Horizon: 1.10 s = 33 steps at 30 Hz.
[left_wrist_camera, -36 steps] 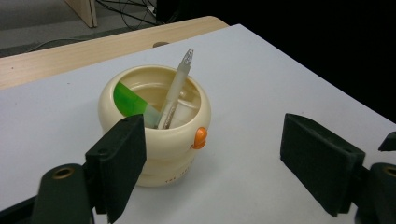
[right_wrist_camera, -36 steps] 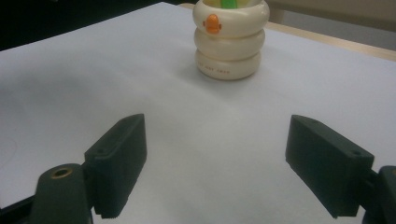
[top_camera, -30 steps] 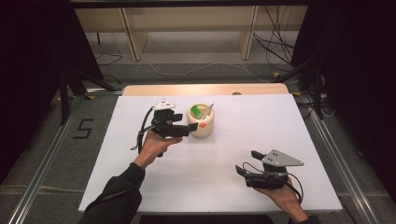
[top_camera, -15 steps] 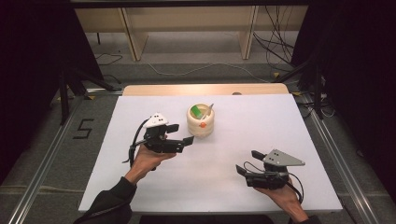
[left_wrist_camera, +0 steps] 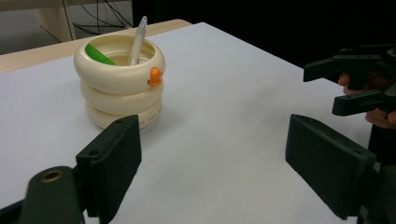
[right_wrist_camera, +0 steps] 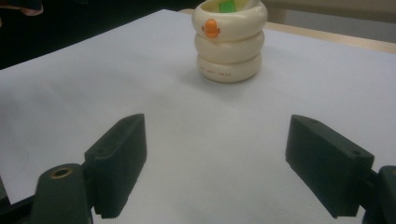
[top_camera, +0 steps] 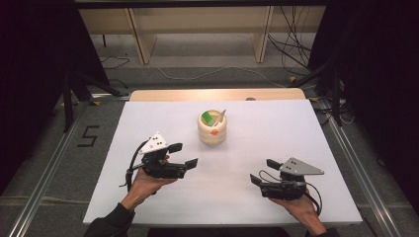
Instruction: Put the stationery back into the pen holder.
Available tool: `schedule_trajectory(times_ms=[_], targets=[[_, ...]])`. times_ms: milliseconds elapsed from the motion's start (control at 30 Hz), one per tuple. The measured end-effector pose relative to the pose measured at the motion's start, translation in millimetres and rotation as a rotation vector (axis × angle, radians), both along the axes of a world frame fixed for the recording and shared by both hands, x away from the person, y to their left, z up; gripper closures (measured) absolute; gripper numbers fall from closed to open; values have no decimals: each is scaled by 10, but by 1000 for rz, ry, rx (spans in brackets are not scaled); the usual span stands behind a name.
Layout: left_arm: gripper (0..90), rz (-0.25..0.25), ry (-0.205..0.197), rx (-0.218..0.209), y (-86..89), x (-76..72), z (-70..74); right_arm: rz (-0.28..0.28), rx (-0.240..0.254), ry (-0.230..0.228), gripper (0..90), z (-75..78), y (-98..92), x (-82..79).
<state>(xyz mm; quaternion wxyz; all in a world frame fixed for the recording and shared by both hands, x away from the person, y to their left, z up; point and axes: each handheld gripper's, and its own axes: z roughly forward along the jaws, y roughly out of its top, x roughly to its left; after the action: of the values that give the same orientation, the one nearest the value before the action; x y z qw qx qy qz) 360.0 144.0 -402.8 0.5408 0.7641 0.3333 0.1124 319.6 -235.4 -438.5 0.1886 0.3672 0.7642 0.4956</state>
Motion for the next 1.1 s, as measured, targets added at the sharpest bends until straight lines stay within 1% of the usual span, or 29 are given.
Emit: schedule_trajectory(times_ms=[33,100,167,233,267,333,433,567,600,700,767,800,867,900,1033,1100], targets=[[179,0,-3,4,4,-16,-10,4,-1,4,215,-7,-7,7],[176,7,-19,33,5,-55,-37,0,0,9,215,-11,-7,3],[171,0,-10,36,17,-87,-68,1,0,4,215,-11,-10,2],[166,-4,-11,41,33,-112,-94,4,3,-4,215,-10,-8,1],[160,-4,-11,45,44,-122,-103,4,2,5,215,-14,-3,-1],[159,-4,-4,32,67,-139,-115,4,1,5,214,-19,-2,0],[157,8,-9,28,93,-168,-122,2,6,11,215,-19,-8,1],[158,17,9,14,144,-199,-159,2,14,10,215,-17,-8,-2],[158,22,6,15,163,-225,-182,2,14,14,215,-20,-9,2],[157,23,4,19,182,-247,-194,0,14,14,214,-13,-4,-6],[157,31,6,7,209,-275,-203,2,11,13,215,-12,-3,-8],[157,31,2,7,222,-291,-205,1,12,16,214,-11,-1,-11],[157,30,-22,24,237,-308,-206,3,9,12,214,-15,-2,-7],[157,31,-26,25,245,-305,-205,0,11,14,214,-21,-7,-3],[157,40,-14,-8,257,-298,-198,-4,18,13,214,-25,-20,5],[157,36,-16,-7,252,-296,-196,-4,18,10,214,-28,-25,8]])
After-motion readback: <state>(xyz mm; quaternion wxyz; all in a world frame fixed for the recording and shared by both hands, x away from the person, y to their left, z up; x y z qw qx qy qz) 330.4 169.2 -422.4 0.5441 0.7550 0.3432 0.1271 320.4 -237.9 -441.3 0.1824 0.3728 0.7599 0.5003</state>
